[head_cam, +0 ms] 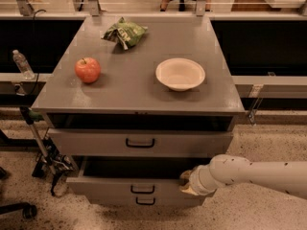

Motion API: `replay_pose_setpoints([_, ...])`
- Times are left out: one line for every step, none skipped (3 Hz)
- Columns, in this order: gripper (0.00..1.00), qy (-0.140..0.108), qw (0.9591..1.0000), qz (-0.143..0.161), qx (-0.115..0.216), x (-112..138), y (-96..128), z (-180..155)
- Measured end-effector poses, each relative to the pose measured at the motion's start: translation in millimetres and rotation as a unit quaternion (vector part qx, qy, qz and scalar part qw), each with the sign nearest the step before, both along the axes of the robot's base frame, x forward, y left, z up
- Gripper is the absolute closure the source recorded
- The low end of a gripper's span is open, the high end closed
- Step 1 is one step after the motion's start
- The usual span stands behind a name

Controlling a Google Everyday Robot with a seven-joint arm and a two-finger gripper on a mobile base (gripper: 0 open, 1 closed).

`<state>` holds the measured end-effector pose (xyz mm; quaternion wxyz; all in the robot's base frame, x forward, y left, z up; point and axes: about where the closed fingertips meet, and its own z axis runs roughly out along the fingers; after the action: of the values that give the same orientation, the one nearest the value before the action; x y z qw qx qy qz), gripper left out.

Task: Open middle drawer

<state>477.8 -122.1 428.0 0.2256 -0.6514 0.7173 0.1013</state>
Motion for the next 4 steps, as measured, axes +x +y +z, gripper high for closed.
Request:
replay_pose_setpoints([1.0, 0.0, 1.0, 0.0, 0.0, 0, 0, 0])
replay_pose_setpoints([1.0, 0.0, 1.0, 0.0, 0.001, -2, 0, -1])
replay_pose_setpoints([1.0, -0.002, 1.0, 0.004, 0.006, -22, 2, -5])
replay_pose_setpoints([1.0, -0.002, 1.0, 0.004, 0.006, -22, 2, -1])
